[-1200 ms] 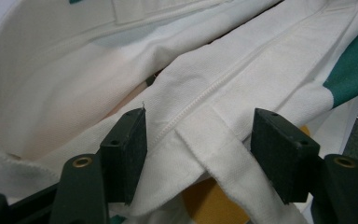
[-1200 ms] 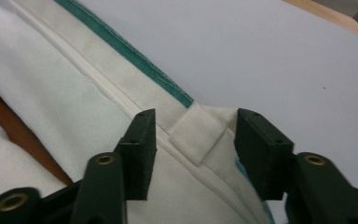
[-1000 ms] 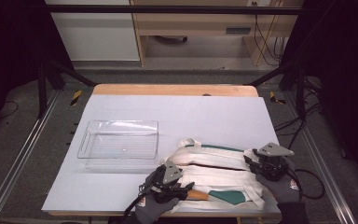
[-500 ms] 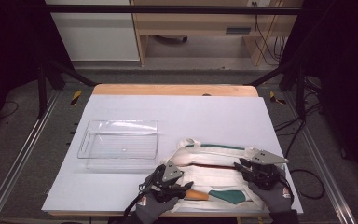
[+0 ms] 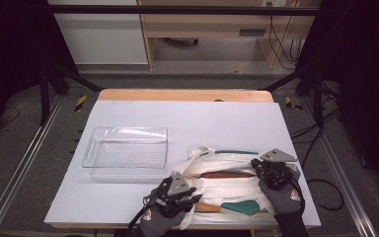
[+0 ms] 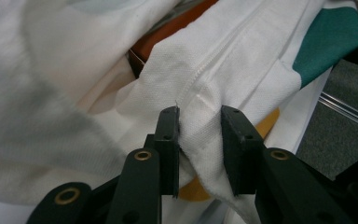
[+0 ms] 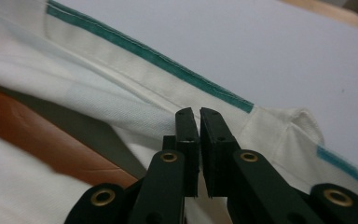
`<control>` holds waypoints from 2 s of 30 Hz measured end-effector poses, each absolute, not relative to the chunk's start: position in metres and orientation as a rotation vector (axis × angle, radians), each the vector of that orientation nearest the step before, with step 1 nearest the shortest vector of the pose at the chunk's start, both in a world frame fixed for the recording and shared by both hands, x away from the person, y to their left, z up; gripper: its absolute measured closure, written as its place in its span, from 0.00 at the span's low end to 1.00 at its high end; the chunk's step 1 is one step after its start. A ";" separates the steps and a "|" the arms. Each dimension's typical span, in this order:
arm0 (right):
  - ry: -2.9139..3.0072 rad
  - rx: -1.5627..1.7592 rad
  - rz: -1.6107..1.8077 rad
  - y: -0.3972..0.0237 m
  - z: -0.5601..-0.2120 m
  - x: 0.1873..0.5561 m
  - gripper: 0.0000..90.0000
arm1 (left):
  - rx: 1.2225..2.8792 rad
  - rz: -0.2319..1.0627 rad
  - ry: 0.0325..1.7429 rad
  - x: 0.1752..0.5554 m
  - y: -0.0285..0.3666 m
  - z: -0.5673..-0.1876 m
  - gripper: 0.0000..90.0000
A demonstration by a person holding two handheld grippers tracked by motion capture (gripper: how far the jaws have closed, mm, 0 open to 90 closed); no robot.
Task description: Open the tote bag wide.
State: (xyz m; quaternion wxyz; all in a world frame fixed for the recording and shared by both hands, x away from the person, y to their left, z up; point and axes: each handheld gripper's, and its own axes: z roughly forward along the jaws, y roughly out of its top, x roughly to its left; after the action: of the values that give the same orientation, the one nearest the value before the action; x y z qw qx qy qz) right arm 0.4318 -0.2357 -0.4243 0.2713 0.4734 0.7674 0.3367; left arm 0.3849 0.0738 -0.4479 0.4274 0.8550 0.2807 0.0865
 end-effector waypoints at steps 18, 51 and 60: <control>1.957 1.232 1.259 -0.251 -0.411 0.393 0.71 | 1.957 0.316 0.689 0.396 0.085 -0.407 0.58; 2.176 1.156 1.234 -0.227 -0.444 0.383 0.75 | 2.134 0.349 0.732 0.459 0.043 -0.436 0.72; 2.162 1.184 1.227 -0.231 -0.443 0.380 1.00 | 2.139 0.368 0.755 0.459 0.043 -0.441 0.97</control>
State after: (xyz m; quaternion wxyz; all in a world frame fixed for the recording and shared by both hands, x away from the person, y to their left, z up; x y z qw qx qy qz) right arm 0.3800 -0.2308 -0.4434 0.1930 0.4220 0.7704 0.4373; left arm 0.4590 0.0432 -0.4409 0.4092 0.8493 0.2997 0.1462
